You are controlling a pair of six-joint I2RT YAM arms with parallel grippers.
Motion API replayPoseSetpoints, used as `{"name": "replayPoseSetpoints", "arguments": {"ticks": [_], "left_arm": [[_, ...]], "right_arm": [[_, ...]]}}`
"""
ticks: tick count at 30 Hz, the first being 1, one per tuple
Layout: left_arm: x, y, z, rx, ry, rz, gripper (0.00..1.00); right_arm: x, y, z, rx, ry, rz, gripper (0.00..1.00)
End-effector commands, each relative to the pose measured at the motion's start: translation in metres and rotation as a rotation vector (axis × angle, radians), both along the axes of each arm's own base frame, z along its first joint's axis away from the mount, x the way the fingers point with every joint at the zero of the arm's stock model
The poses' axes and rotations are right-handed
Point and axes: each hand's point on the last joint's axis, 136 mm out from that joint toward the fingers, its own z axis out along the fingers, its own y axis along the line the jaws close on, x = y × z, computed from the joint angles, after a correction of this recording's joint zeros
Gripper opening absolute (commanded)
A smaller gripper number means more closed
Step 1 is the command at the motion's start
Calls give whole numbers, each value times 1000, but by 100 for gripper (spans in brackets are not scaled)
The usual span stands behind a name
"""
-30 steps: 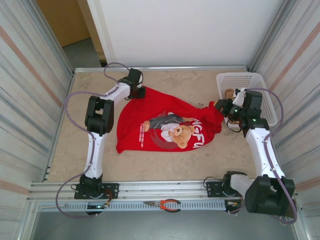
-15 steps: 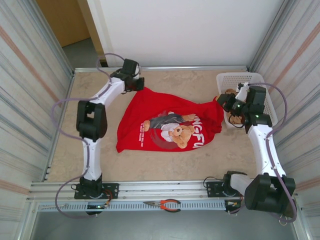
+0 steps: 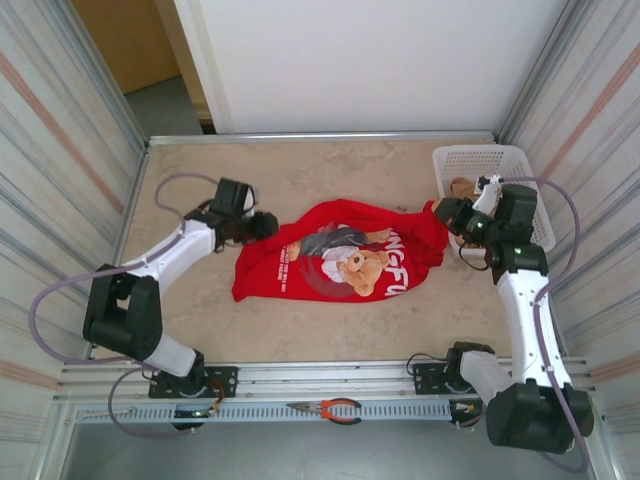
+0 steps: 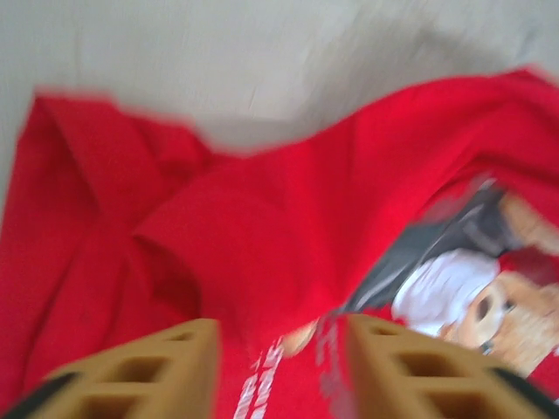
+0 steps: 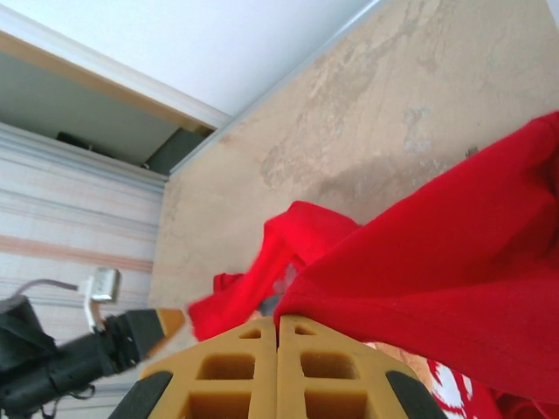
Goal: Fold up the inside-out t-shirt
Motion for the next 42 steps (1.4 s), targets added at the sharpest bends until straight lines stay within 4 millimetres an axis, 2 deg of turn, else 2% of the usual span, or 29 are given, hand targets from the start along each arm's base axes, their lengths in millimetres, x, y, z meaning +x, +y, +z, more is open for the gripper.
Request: {"name": "replayPoseSetpoints", "arguments": {"ticks": [1,3,6,15,21,29,37,42], "left_arm": [[0,8,13,-45,-77,74,62],[-5,17,11,-26,-80,98,63],[-7,19,10,-21,-78,102,64],[-7,-3,-4,-48,-40,100,63],[-7,-3,-18,-9,-4,133,62],[0,-12,-22,-35,-19,117,61],[10,-26,-23,-77,-41,90,56],[11,-38,-21,-107,-76,66,43]], "right_arm": [[-9,1,-20,-8,51,9,0],[-11,1,-25,-14,60,8,0],[-13,0,-28,-21,64,4,0],[-10,2,-30,-22,70,10,0],[-10,2,-29,-25,67,10,0],[-9,2,-29,-23,65,13,0],[-8,2,-26,-25,60,9,0],[-8,1,-25,-27,58,7,0]]}}
